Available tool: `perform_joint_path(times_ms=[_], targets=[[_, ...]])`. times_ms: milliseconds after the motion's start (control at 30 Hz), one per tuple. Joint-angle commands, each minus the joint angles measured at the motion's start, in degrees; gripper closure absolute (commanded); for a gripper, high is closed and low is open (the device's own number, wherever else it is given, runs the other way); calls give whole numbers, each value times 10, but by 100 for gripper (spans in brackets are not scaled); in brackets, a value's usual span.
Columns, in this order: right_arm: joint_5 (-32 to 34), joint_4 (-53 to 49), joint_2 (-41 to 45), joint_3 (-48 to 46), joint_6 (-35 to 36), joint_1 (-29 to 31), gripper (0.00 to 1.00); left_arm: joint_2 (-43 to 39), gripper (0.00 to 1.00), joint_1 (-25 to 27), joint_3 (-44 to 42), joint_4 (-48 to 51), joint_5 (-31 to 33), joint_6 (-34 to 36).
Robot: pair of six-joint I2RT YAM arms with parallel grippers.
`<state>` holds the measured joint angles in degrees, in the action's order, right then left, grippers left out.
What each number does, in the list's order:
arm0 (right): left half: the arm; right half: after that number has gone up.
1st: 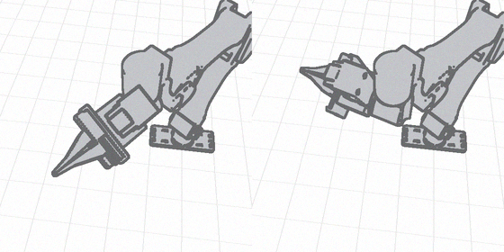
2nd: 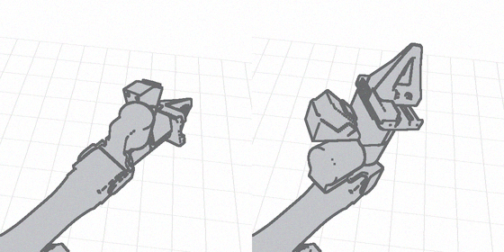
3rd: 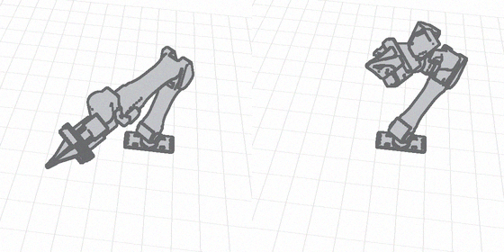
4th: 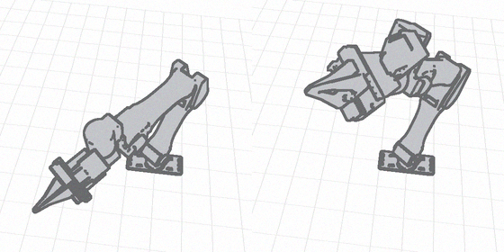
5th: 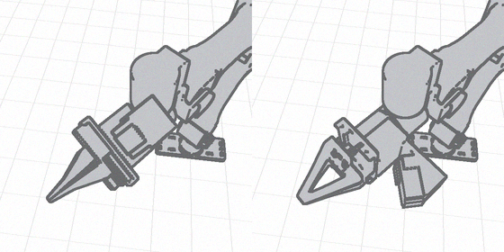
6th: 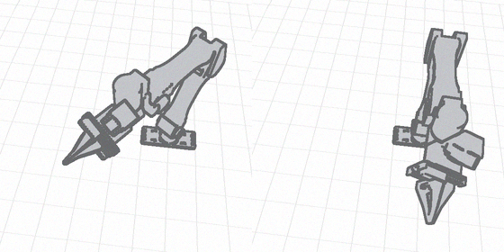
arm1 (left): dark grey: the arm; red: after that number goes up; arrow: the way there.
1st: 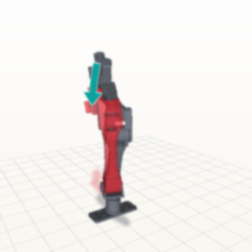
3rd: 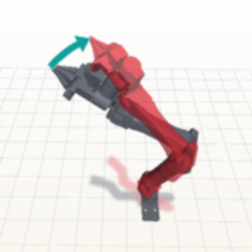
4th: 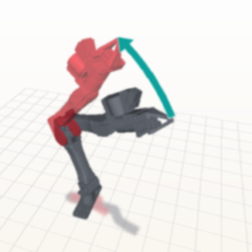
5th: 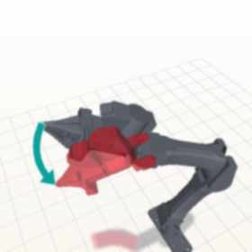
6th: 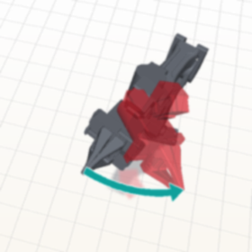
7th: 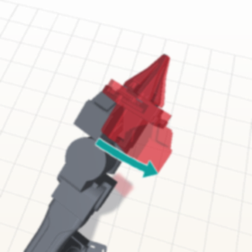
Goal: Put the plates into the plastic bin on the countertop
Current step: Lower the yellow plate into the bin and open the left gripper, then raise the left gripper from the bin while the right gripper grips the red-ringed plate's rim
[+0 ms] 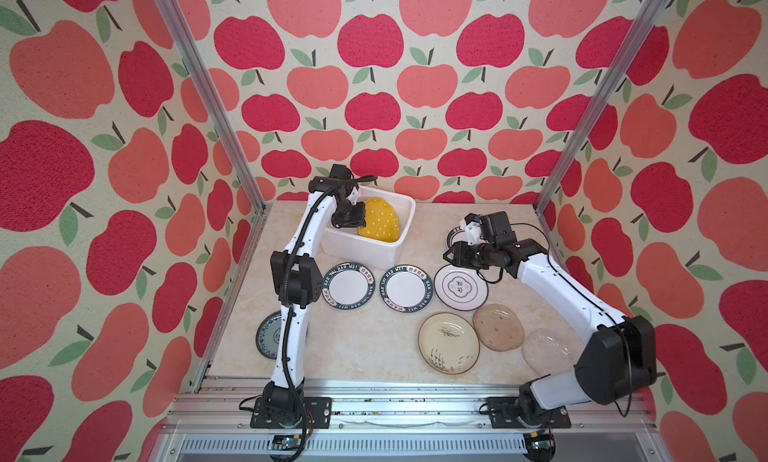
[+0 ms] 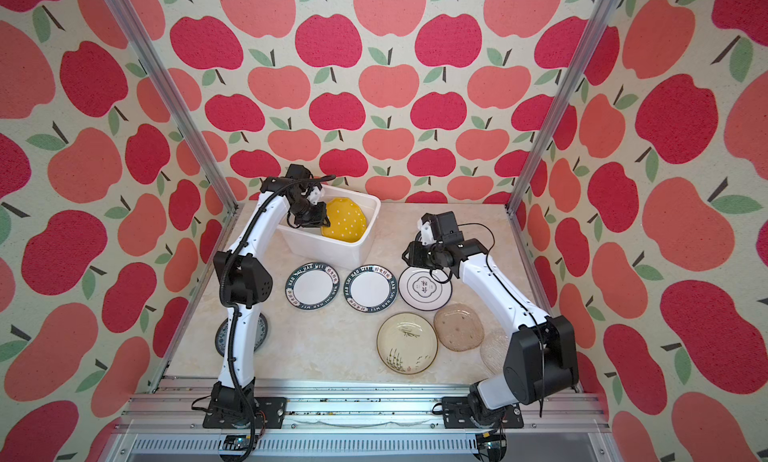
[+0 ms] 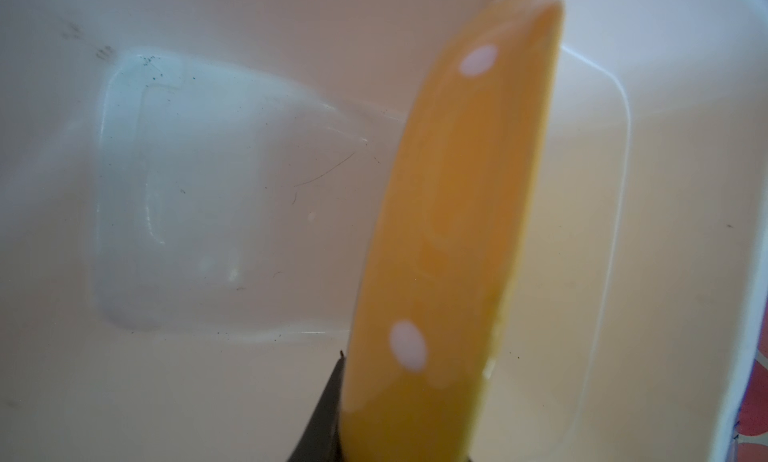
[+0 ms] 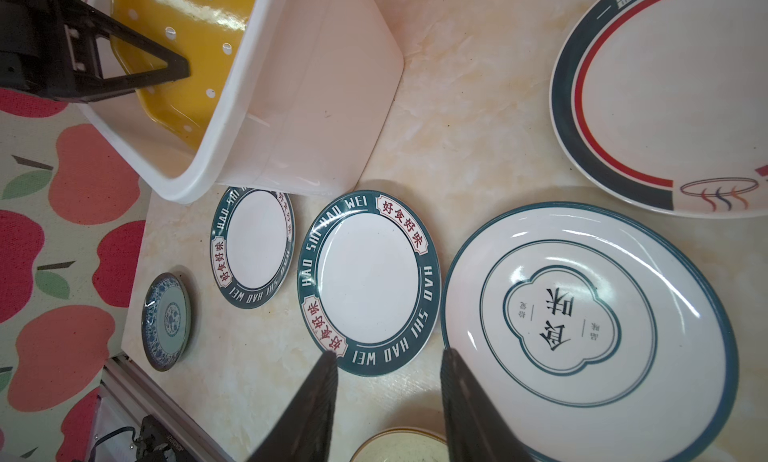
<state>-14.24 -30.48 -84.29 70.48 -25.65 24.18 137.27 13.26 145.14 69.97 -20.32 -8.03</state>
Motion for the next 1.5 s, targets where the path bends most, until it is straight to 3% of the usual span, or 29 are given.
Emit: perform_joint_path(times_ms=[0,633,1100,1467], targets=[[-2,1,26,-10,-5,-5,56,6,100,2,24,-12,-24,-6],[-4,7,26,-14,-7,-9,56,53,76,9,34,-17,12,-21],[-9,10,22,-12,-9,-13,56,68,51,9,22,-19,18,-27],[-12,9,21,-8,-6,-13,55,66,23,11,20,-4,101,-28]])
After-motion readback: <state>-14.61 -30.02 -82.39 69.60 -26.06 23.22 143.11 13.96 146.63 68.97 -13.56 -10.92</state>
